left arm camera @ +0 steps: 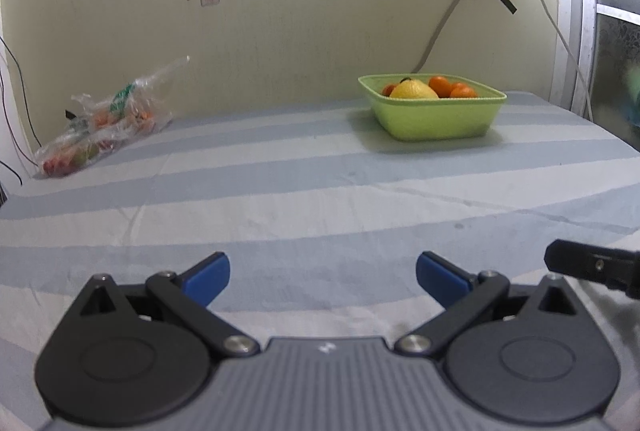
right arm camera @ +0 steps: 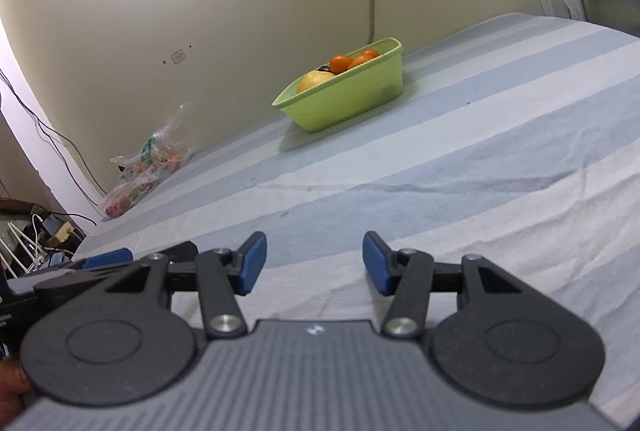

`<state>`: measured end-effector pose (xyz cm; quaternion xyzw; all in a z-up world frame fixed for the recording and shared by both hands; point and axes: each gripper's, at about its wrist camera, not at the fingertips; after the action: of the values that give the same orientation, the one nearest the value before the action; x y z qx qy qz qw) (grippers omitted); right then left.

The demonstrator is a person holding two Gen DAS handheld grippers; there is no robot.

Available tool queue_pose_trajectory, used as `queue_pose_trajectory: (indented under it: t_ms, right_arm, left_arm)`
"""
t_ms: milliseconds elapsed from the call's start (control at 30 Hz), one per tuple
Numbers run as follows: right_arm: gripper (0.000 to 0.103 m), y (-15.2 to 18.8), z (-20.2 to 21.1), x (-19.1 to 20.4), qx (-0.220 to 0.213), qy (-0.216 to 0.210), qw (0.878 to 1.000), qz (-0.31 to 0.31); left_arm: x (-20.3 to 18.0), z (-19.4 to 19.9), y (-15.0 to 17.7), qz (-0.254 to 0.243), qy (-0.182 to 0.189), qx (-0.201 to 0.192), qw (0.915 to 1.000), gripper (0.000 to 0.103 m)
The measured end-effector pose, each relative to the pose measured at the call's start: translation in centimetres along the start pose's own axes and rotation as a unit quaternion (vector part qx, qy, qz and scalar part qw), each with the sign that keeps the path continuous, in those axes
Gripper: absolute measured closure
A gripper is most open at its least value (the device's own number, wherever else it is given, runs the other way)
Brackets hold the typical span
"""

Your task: Organize fruits

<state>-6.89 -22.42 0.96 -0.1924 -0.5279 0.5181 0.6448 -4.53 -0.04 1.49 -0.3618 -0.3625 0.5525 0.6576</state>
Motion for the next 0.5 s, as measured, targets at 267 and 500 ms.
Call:
queue_pose_trajectory:
  t_ms: [267, 500]
  right_arm:
    - [0.047, 0.3, -0.4, 0.1, 0.005, -0.001, 1.0, 0.003]
    - [0.047, 0.3, -0.4, 0.4, -0.001, 0.006, 1.0, 0.012]
  left_arm:
    - [0.6, -0.5, 0.1, 0.01, -0.009, 0.01, 0.9999, 0.0]
    - [0.5, -1.3, 0.3, 0.003, -0.018, 0.027, 0.9995, 0.0]
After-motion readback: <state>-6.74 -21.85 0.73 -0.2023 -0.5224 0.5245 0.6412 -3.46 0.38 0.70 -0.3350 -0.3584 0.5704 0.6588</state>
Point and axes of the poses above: each gripper's, at about its wrist camera, not at the fingertips, and z roughly against the way its jaws point, x to its left, y to its underside, and after that the axes turned 8 degrees about -x, right-handed
